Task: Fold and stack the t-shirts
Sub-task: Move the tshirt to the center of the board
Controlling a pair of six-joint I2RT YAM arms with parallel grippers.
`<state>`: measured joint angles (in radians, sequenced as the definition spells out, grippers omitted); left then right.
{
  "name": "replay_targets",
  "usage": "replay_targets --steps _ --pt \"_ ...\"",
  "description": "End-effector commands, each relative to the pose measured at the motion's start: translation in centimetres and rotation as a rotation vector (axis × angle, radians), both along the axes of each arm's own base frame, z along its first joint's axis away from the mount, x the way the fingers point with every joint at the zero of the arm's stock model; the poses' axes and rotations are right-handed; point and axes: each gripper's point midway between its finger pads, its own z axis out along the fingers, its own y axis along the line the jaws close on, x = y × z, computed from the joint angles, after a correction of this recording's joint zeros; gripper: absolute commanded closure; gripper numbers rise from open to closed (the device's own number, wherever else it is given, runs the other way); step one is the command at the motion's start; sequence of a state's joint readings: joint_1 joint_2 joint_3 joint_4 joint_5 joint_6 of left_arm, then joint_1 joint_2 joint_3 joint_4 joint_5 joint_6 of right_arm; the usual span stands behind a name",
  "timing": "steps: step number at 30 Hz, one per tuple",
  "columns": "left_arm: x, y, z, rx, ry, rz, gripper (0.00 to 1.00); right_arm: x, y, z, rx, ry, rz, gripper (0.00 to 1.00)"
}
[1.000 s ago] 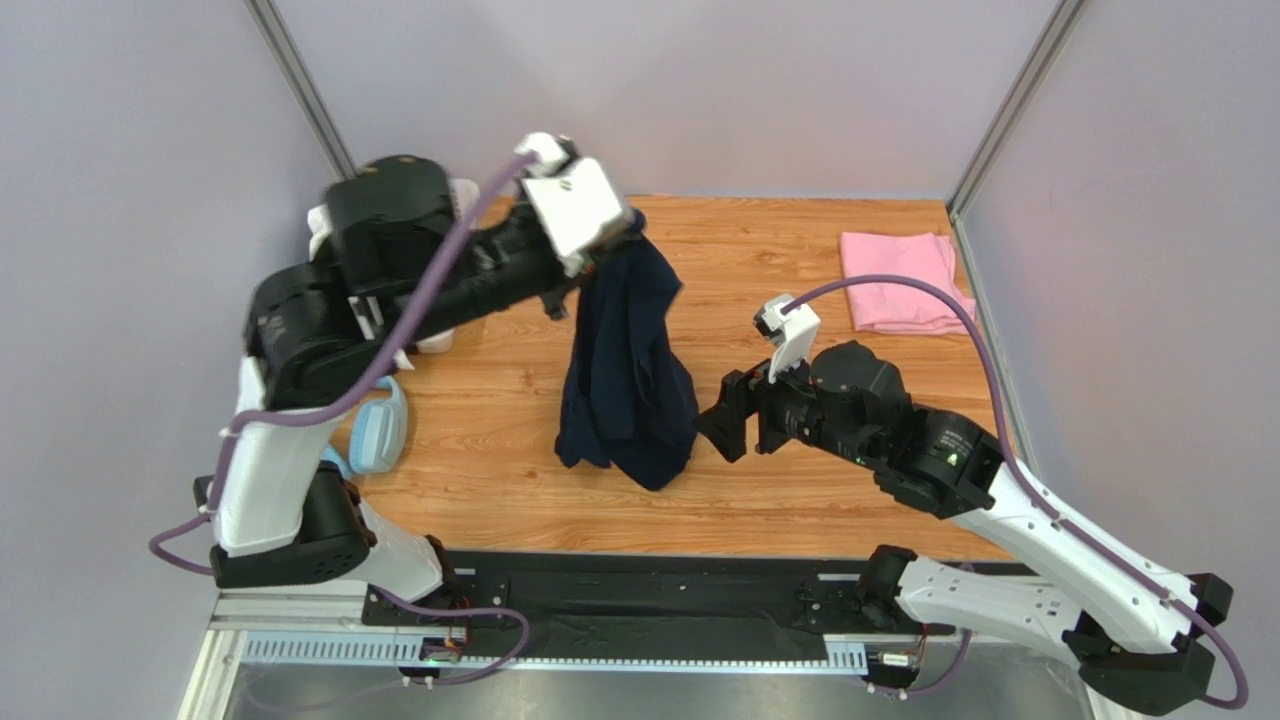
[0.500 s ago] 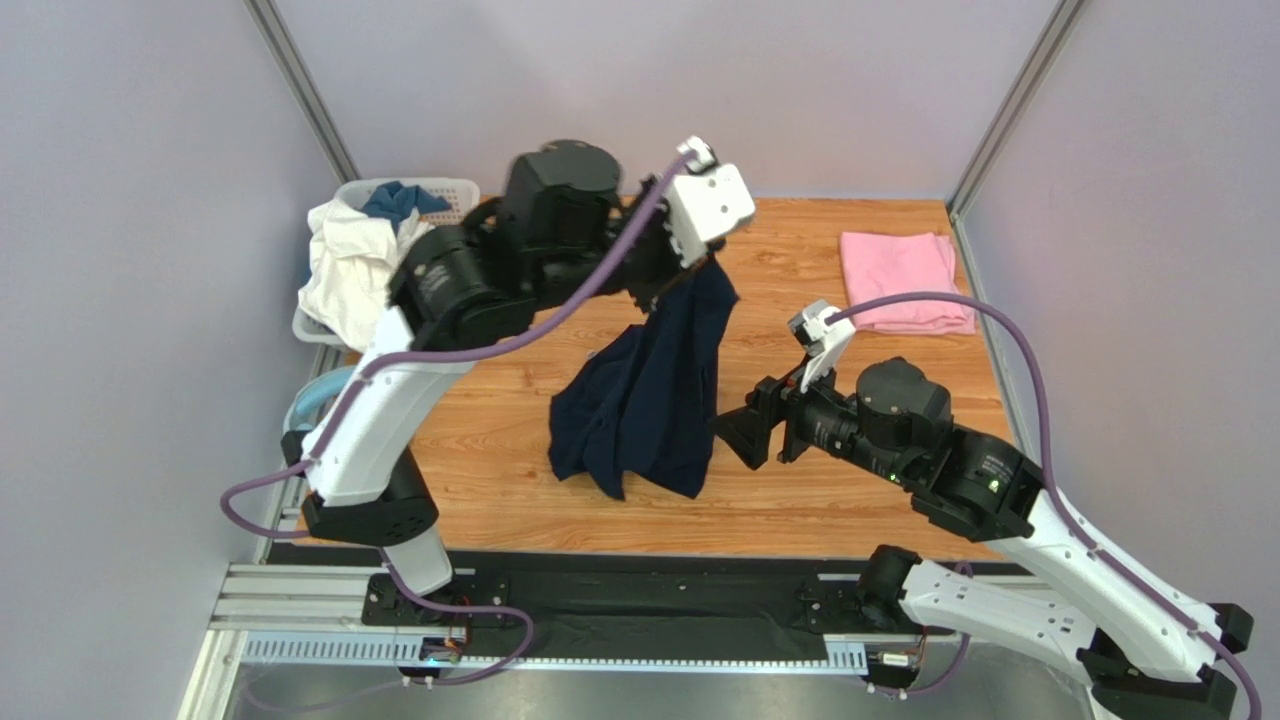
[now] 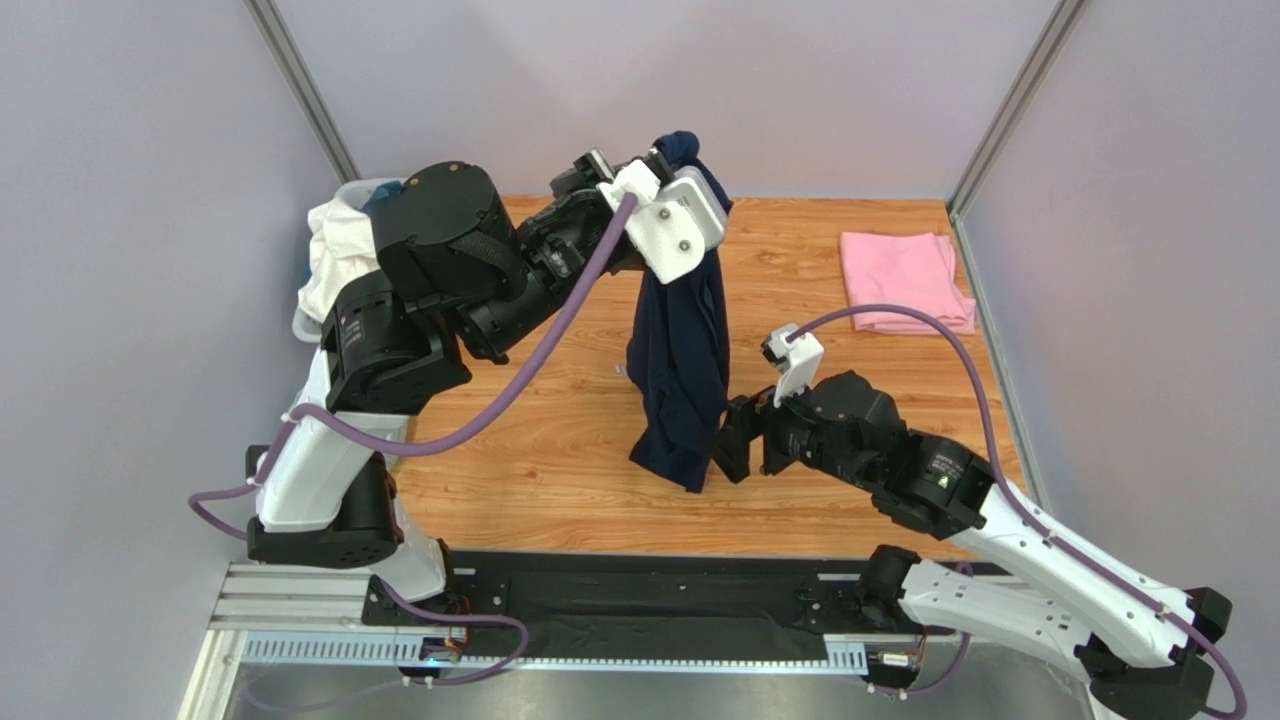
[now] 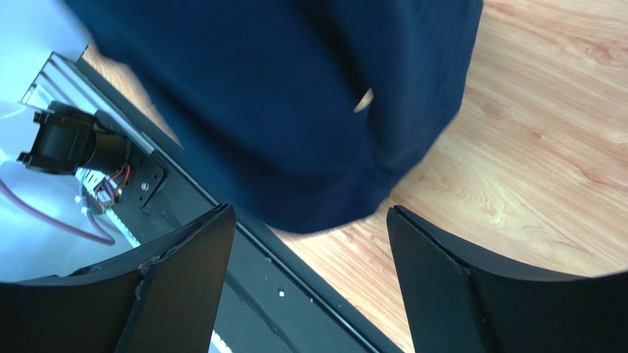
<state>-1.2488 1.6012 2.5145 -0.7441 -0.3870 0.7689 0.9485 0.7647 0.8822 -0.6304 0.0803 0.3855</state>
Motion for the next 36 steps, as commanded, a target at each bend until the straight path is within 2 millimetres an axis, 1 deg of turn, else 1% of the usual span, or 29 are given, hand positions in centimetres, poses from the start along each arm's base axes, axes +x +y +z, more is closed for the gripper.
replay_targets --steps 1,4,6,7,8,10,12,13,14,15,16,17,18,19,20,21,22,23,24,25,26,27,28,29,30,31,34,35,36 --pt "0.4 5.4 4.8 -0.093 -0.133 0.158 1.0 1.3 0.5 1.5 0.049 -0.053 -0.046 0.18" --pt "0.9 5.0 3.5 -0.05 -0.115 0.184 1.0 1.4 1.1 1.2 0.041 -0.042 -0.033 0.18" --pt "0.8 4.8 2.5 -0.048 -0.076 0.164 1.0 1.5 1.2 1.1 0.039 -0.036 -0.036 0.19" --pt "0.6 4.1 1.6 -0.035 -0.057 0.138 1.0 1.6 1.0 1.0 0.029 -0.039 -0.048 0.19" --pt "0.3 4.4 1.1 -0.027 -0.033 0.12 1.0 1.8 0.8 1.0 0.027 -0.042 -0.06 0.19" --pt "-0.3 4.1 -0.2 -0.032 0.035 0.072 1.0 2.5 -0.5 1.1 0.0 -0.072 -0.12 0.19" --pt "-0.9 4.3 -2.2 0.017 0.105 0.047 1.0 3.1 -1.8 1.6 -0.011 -0.105 -0.184 0.19" --pt "-1.6 4.3 -3.0 0.04 0.136 0.006 1.0 3.9 -3.1 1.9 -0.033 -0.135 -0.255 0.18" --pt "-2.3 4.9 -5.2 0.081 0.221 -0.012 1.0 4.2 -4.0 2.4 -0.023 -0.157 -0.296 0.17" --pt "-3.0 5.1 -6.5 0.108 0.265 -0.036 1.0 4.8 -5.0 2.7 -0.026 -0.174 -0.346 0.15" --pt "-3.8 4.3 -9.2 0.18 0.328 -0.082 1.0 5.5 -6.1 3.2 -0.026 -0.197 -0.411 0.15" --pt "-4.9 5.4 -11.4 0.211 0.42 -0.099 1.0 6.1 -6.5 3.3 -0.03 -0.204 -0.438 0.15" --pt "-5.2 5.7 -13.2 0.241 0.479 -0.109 1.0 6.9 -7.2 3.5 -0.039 -0.208 -0.48 0.15" --pt "-6.6 5.2 -16.0 0.3 0.572 -0.185 1.0 7.5 -7.3 3.5 -0.049 -0.202 -0.498 0.15" --pt "-6.9 5.7 -18.0 0.348 0.637 -0.187 1.0 8.2 -7.3 3.4 -0.062 -0.19 -0.508 0.16" --pt "-7.0 6.0 -19.6 0.376 0.693 -0.184 1.0 9.8 -7.2 1.7 -0.124 -0.14 -0.532 0.19" --pt "-8.3 5.8 -22.1 0.443 0.761 -0.241 1.0 10.4 -6.2 2.1 -0.111 -0.111 -0.5 0.21" --pt "-9.2 6.2 -23.9 0.509 0.814 -0.259 1.0 11.2 -5.7 1.3 -0.132 -0.073 -0.493 0.23" --pt "-10.0 6.3 -25.1 0.551 0.852 -0.283 1.0 12.6 -5.3 -0.8 -0.185 -0.013 -0.5 0.26" --pt "-11.0 6.3 -26.1 0.591 0.901 -0.325 1.0 13.5 -4.4 -0.6 -0.185 0.008 -0.482 0.27" --pt "-11.6 6.7 -27.1 0.638 0.948 -0.326 1.0 14.1 -3.9 -1.1 -0.199 0.029 -0.476 0.28" --pt "-11.8 6.8 -27.4 0.656 0.968 -0.328 1.0 14.8 -3.6 -1.4 -0.209 0.042 -0.472 0.28" --pt "-12.3 6.8 -27.2 0.665 0.971 -0.356 1.0 15.7 -2.7 -2.9 -0.236 0.079 -0.452 0.28" --pt "-12.7 7.4 -27.4 0.689 0.984 -0.363 1.0 16.4 -2.2 -2.5 -0.226 0.076 -0.444 0.28" --pt "-13.0 7.5 -27.4 0.696 0.988 -0.374 1.0 17.2 -2.0 -2.8 -0.228 0.084 -0.443 0.29" --pt "-13.3 7.8 -27.2 0.709 0.98 -0.394 1.0 17.8 -1.2 -3.8 -0.227 0.112 -0.42 0.29" --pt "-14.6 8.9 -27.9 0.767 1.031 -0.429 1.0 19.4 0.2 -4.3 -0.216 0.127 -0.363 0.27" --pt "-15.2 9.4 -28.3 0.791 1.061 -0.438 1.0 19.9 0.7 -6.1 -0.252 0.156 -0.342 0.25" --pt "-15.4 9.6 -28.5 0.796 1.073 -0.441 1.0 20.4 1.6 -5.6 -0.245 0.148 -0.309 0.24"
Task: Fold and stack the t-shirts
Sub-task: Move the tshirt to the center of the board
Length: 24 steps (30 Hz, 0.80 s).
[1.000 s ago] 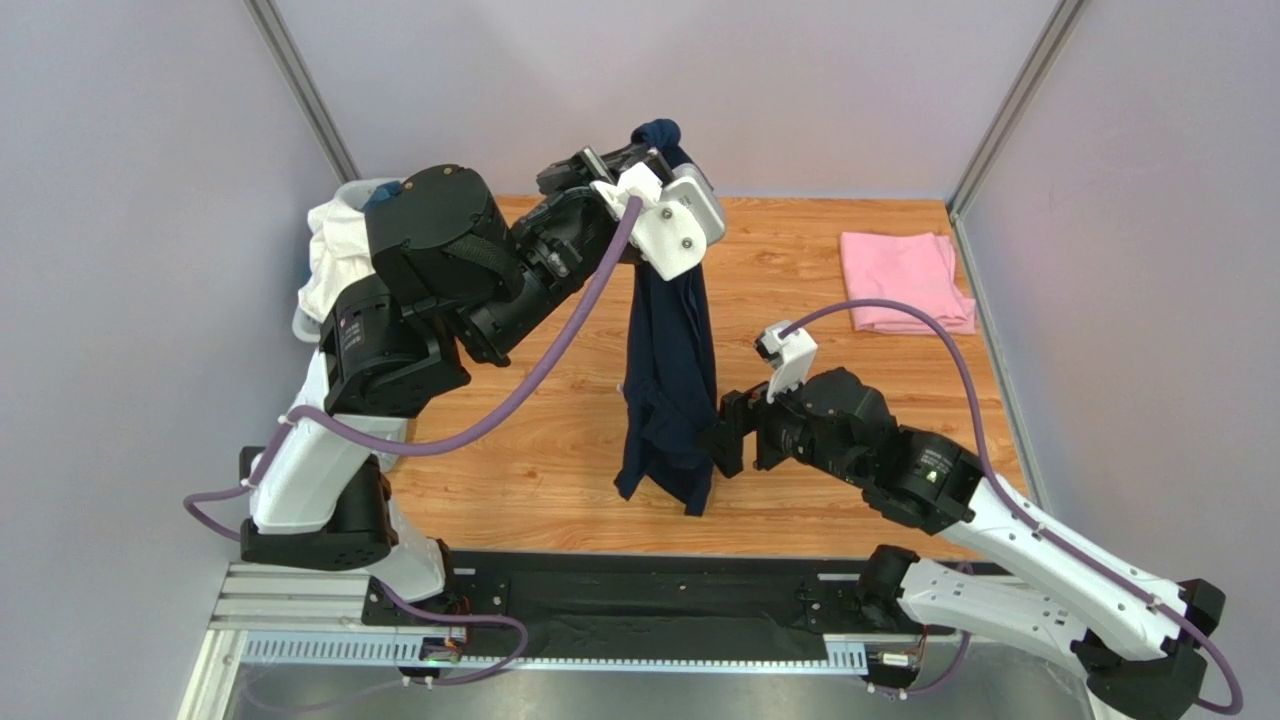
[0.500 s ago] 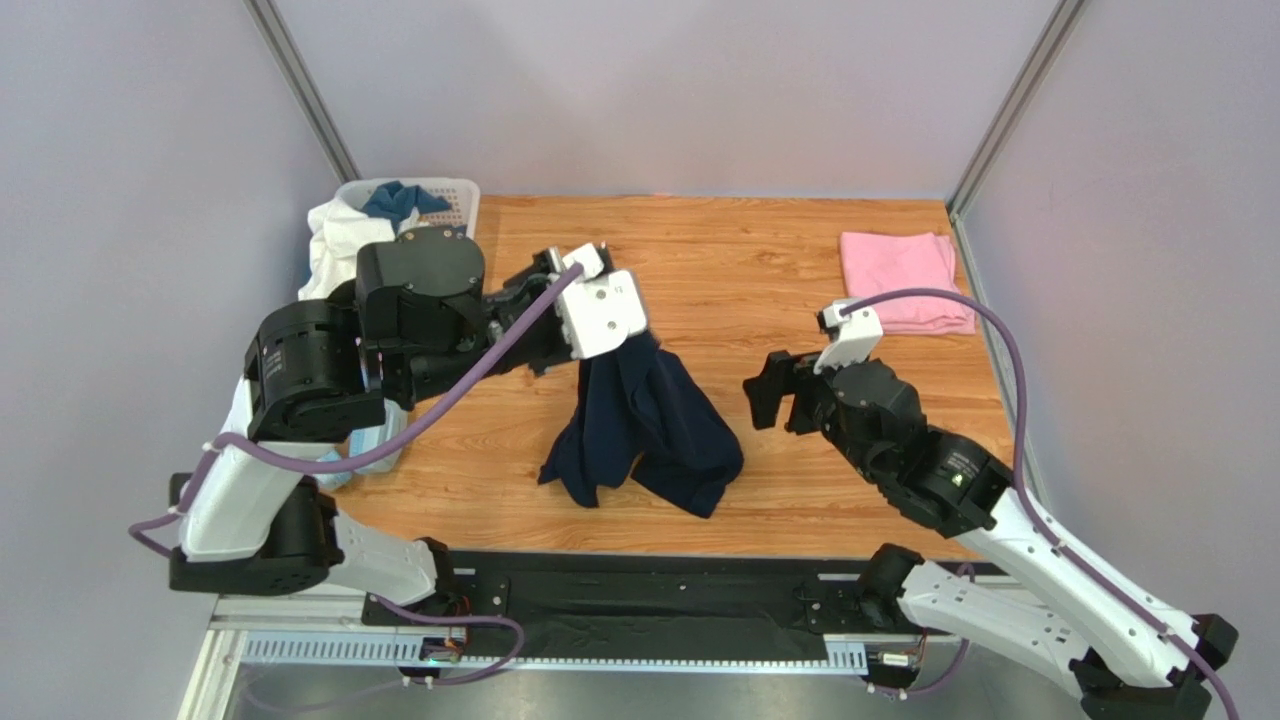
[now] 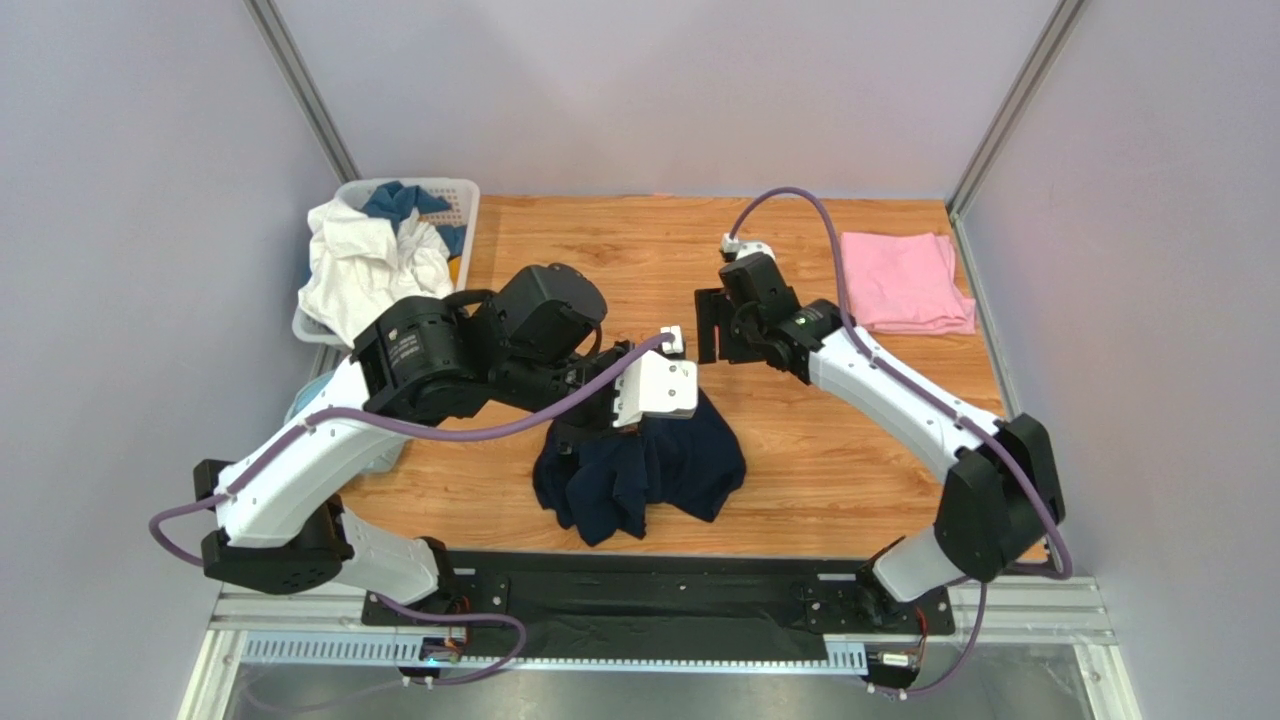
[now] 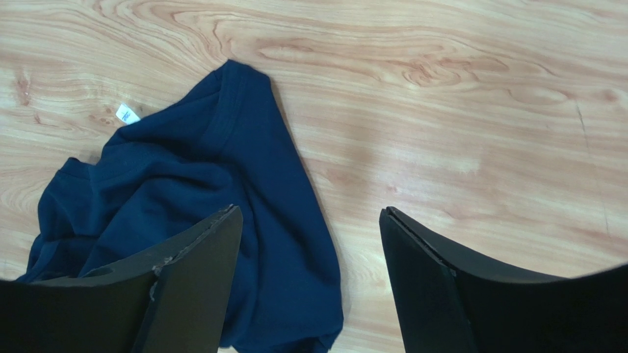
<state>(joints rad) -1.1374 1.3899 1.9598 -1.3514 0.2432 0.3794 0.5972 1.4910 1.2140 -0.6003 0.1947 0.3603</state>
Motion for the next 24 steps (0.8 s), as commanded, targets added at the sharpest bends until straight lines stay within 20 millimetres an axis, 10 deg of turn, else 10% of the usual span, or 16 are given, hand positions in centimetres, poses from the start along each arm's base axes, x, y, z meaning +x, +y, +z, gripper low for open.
replay_targets --steps 1,11,17,21,24 --pt "-5.8 7.0 -2.7 0.216 0.212 -0.093 1.0 3.2 3.7 1.8 0.054 -0.046 0.144 0.24" --pt "-7.5 8.4 -5.4 0.283 0.29 -0.153 0.97 7.8 7.9 -4.2 0.084 0.12 0.238 0.24" --pt "-7.0 8.5 -6.5 0.333 0.297 -0.132 0.52 8.2 8.7 -6.3 0.097 0.176 0.256 0.24" --pt "-2.9 7.8 -1.8 0.151 0.172 0.019 0.11 7.8 9.1 -6.5 0.112 0.193 0.281 0.25" --pt "1.6 8.7 1.0 0.014 0.08 0.217 0.0 7.4 9.4 -6.6 0.133 0.207 0.289 0.27"
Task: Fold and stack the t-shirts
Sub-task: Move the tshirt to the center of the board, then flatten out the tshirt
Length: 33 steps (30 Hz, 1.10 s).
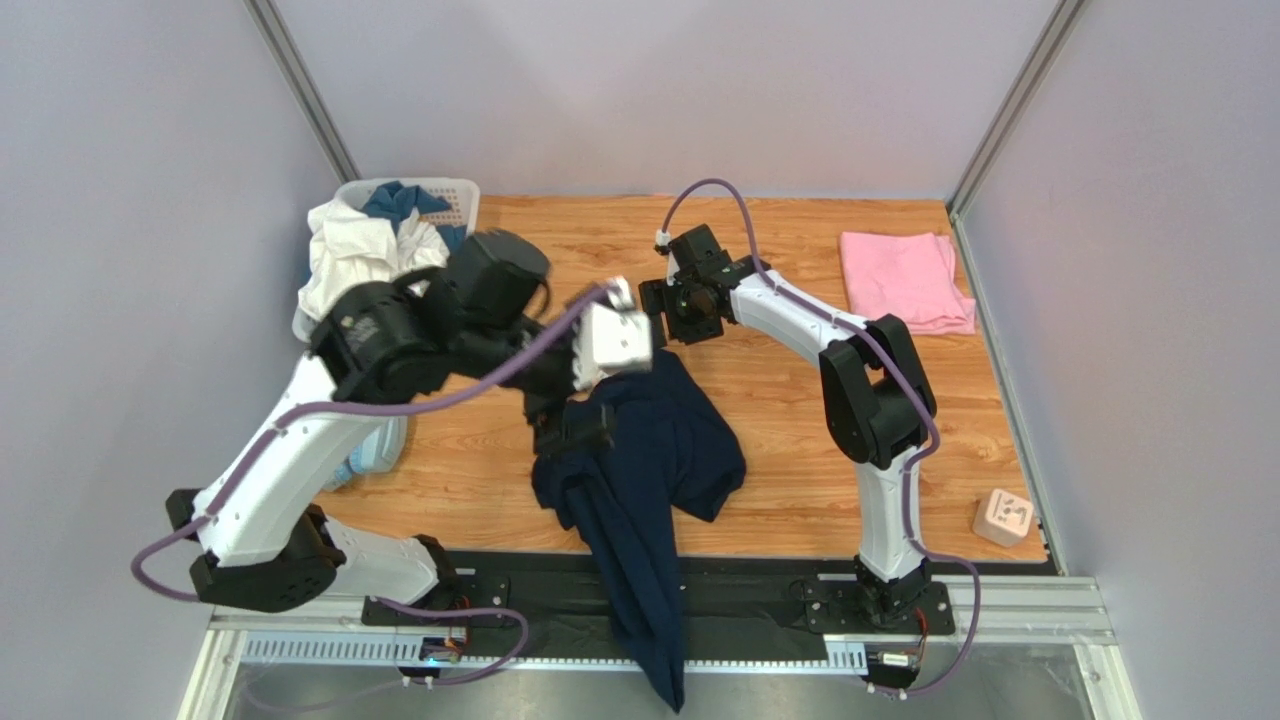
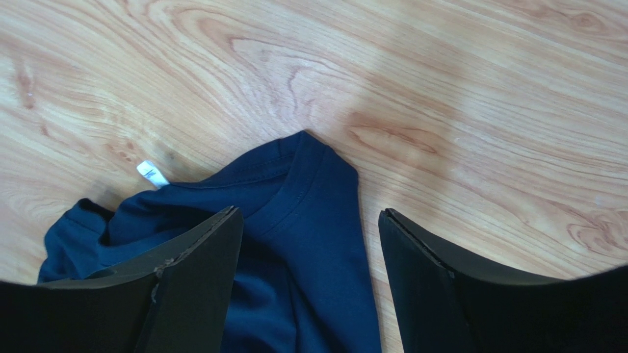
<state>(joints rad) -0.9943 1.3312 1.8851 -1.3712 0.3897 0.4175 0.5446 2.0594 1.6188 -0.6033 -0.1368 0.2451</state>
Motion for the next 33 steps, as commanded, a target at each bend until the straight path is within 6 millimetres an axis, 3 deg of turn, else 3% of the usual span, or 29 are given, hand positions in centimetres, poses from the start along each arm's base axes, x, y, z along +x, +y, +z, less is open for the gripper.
replay_targets --steps 1,2,3,5,6,9,12,15,19,25,30,33 --pt "2.5 6.2 2.1 0.001 -0.031 0.256 0.0 0.4 1.5 2.4 0.079 -0.025 0.04 0.27" --pt "3.0 6.3 1.7 -0.001 -0.039 0.28 0.0 0.4 1.7 2.3 0.086 -0.023 0.046 0.27" --pt "3.2 6.5 -0.6 0.04 -0.009 0.3 0.0 0.3 2.1 2.4 0.1 -0.024 0.057 0.27" --pt "4.1 5.8 -2.7 0.04 0.026 0.338 0.0 -0.1 2.8 2.4 0.112 -0.022 0.087 0.28" --pt "4.0 5.7 -5.6 0.089 0.076 0.346 0.01 -0.2 3.4 2.8 0.127 -0.024 0.113 0.28" --pt "6.1 4.9 -8.6 0.078 0.106 0.408 0.04 -1.4 5.1 2.6 0.141 -0.003 0.201 0.28" --pt "8.0 5.0 -10.0 0.052 0.164 0.487 0.05 -2.3 6.6 2.2 0.128 0.004 0.286 0.28" --pt "10.6 5.8 -9.8 -0.014 0.227 0.594 0.07 -3.2 8.1 2.0 0.168 0.042 0.348 0.27" --pt "14.9 9.2 -8.5 -0.135 0.314 0.785 0.11 -3.7 10.1 2.4 0.197 0.07 0.401 0.27" --pt "16.2 10.8 -7.8 -0.217 0.357 0.852 0.11 -7.5 12.1 1.1 0.162 0.11 0.548 0.28" --pt "16.5 11.1 -6.7 -0.274 0.382 0.865 0.12 -9.4 12.7 -0.1 0.152 0.15 0.598 0.28" --pt "17.4 12.5 -5.9 -0.312 0.396 0.91 0.12 -10.9 13.1 -0.9 0.16 0.197 0.623 0.28"
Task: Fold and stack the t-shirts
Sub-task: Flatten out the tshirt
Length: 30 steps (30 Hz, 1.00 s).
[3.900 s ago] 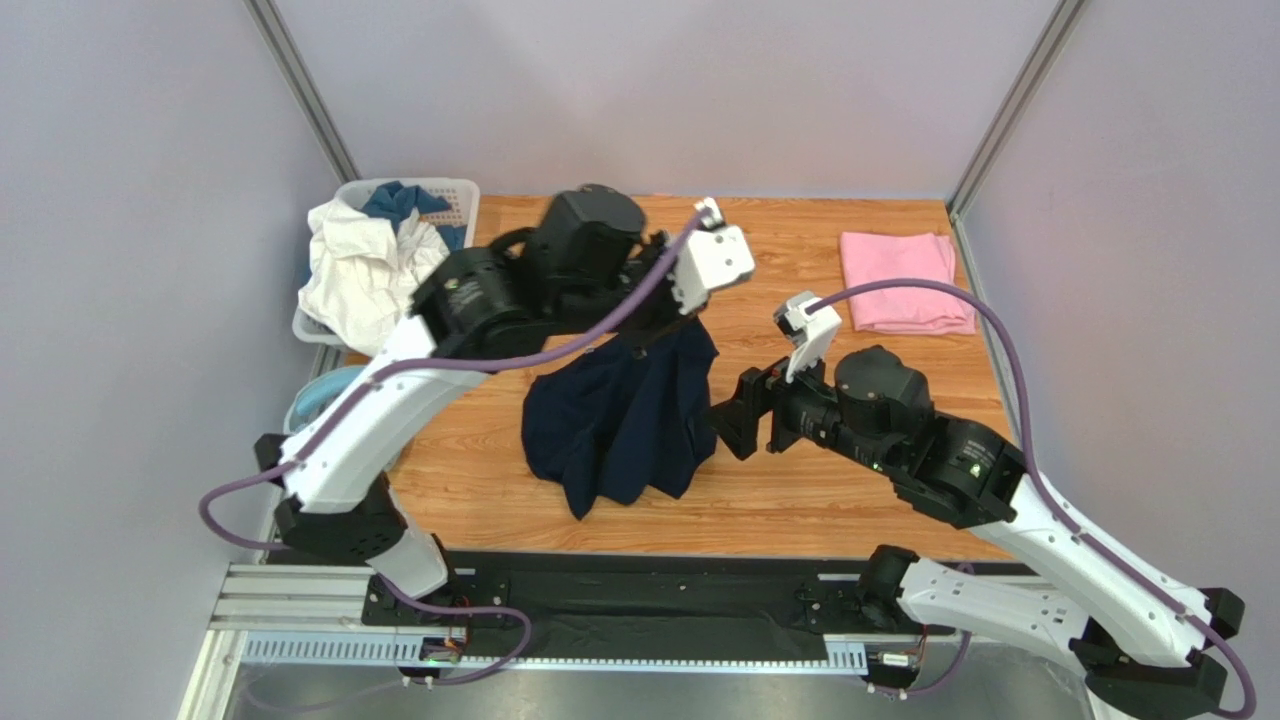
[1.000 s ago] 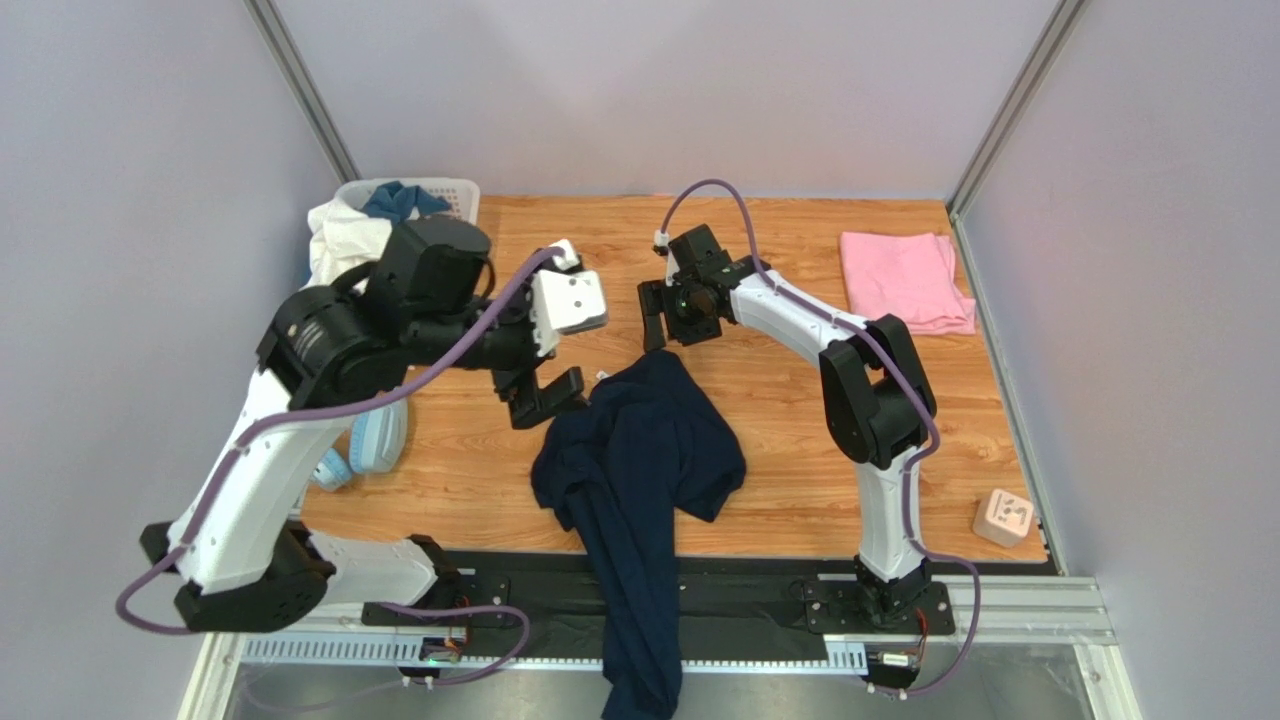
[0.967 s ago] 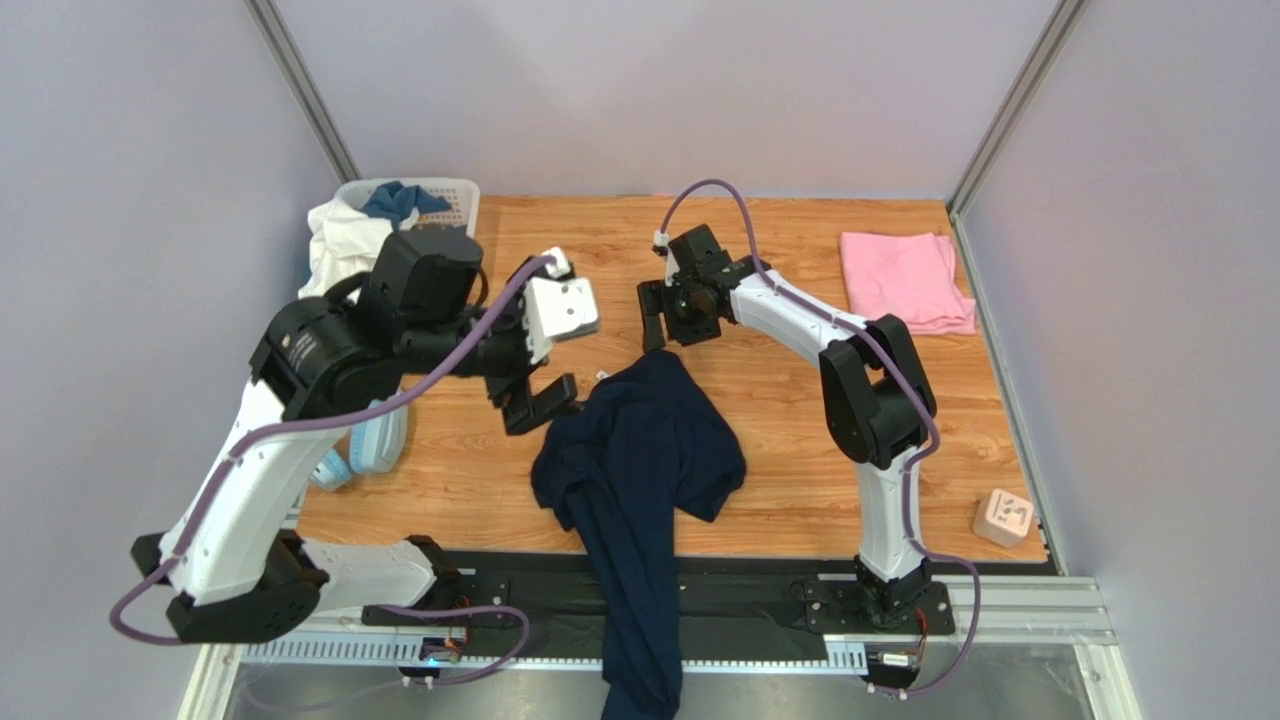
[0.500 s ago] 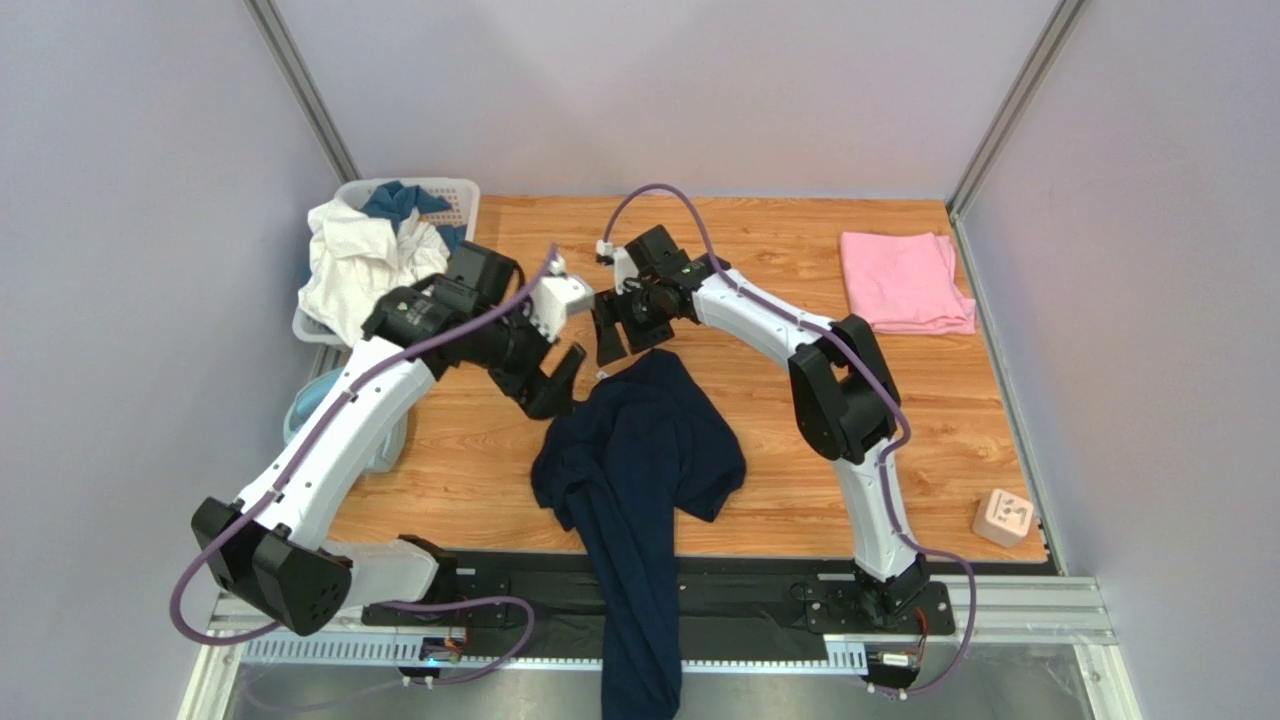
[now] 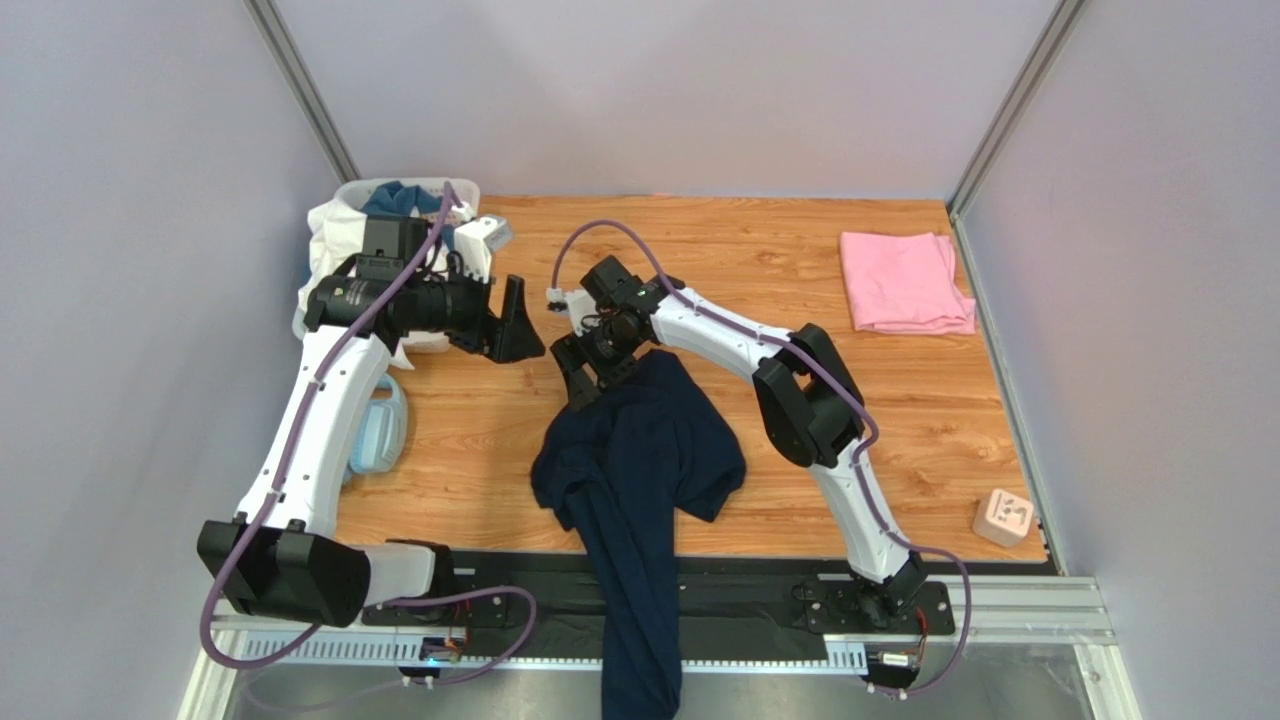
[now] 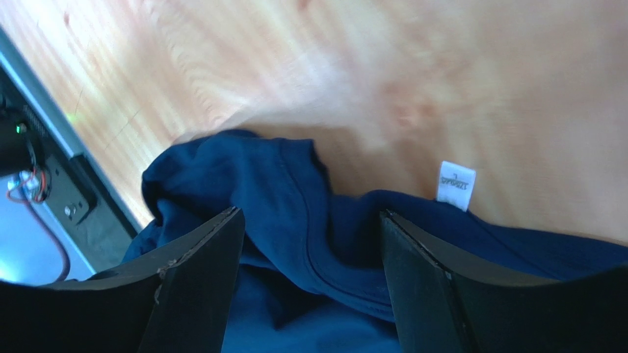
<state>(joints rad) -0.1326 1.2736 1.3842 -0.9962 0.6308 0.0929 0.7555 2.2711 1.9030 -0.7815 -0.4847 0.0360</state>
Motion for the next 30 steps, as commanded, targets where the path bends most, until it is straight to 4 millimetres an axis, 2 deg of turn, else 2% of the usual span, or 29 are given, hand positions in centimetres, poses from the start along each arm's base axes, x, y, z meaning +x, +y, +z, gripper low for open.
replay_targets --steps 1,3,6,9,12,13,15,16,18,19,20,21,22,23,24,25,26,27,29,30 --pt "1.3 0.7 3.2 -0.099 -0.05 0.04 0.12 -2.3 0.9 -0.5 0.014 0.053 0.081 0.3" --pt "1.7 1.5 4.0 -0.12 -0.058 0.063 0.12 -3.2 1.0 -1.4 -0.001 0.078 0.095 0.35" --pt "1.9 2.1 5.0 -0.135 -0.077 0.078 0.13 -3.6 0.7 -2.6 -0.029 0.106 0.095 0.49" --pt "1.8 2.2 6.1 -0.137 -0.107 0.08 0.13 -3.1 0.1 -3.5 -0.072 0.083 0.075 0.99" --pt "1.5 2.2 7.0 -0.141 -0.123 0.08 0.13 -0.3 -1.0 -3.6 -0.093 0.048 0.004 1.0" --pt "1.3 2.1 7.2 -0.144 -0.129 0.076 0.13 1.7 -2.2 -3.5 -0.102 0.037 -0.057 1.0" --pt "1.0 2.1 7.7 -0.142 -0.134 0.076 0.13 5.7 -3.5 -2.2 -0.102 -0.009 -0.182 1.0" --pt "0.9 2.1 7.8 -0.142 -0.138 0.073 0.13 8.6 -5.9 -1.8 -0.103 -0.018 -0.266 1.0" --pt "0.4 2.0 8.1 -0.147 -0.14 0.061 0.13 13.3 -8.6 0.6 -0.098 -0.088 -0.407 1.0" --pt "0.2 1.9 8.1 -0.148 -0.138 0.055 0.13 16.0 -11.8 1.4 -0.099 -0.104 -0.5 1.0" --pt "-0.3 1.7 8.1 -0.154 -0.135 0.038 0.13 18.0 -13.7 3.0 -0.102 -0.157 -0.572 1.0" --pt "-0.6 1.6 8.1 -0.158 -0.139 0.019 0.13 20.0 -17.1 3.8 -0.11 -0.168 -0.672 1.0" --pt "-0.9 1.4 8.0 -0.159 -0.134 0.004 0.13 20.8 -19.0 4.3 -0.118 -0.184 -0.724 1.0" --pt "-1.1 1.4 7.6 -0.144 -0.13 -0.015 0.13 21.8 -21.6 5.8 -0.151 -0.238 -0.806 1.0" --pt "-1.4 1.2 7.3 -0.131 -0.124 -0.031 0.14 21.7 -23.6 5.3 -0.193 -0.235 -0.863 1.0" --pt "-1.7 0.7 6.9 -0.11 -0.118 -0.063 0.14 22.1 -26.5 5.7 -0.216 -0.238 -0.95 1.0" --pt "-2.0 0.1 5.8 -0.061 -0.101 -0.103 0.15 22.4 -28.0 7.2 -0.214 -0.28 -1.004 1.0" --pt "-2.1 -0.3 5.1 -0.035 -0.085 -0.122 0.16 21.3 -29.4 5.7 -0.238 -0.241 -1.024 1.0" --pt "-2.2 -1.5 2.8 0.04 -0.039 -0.172 0.18 20.7 -29.2 5.5 -0.216 -0.249 -1.017 1.0" --pt "-1.9 -1.9 1.8 0.073 -0.025 -0.185 0.19 19.5 -28.4 5.1 -0.201 -0.219 -0.988 1.0"
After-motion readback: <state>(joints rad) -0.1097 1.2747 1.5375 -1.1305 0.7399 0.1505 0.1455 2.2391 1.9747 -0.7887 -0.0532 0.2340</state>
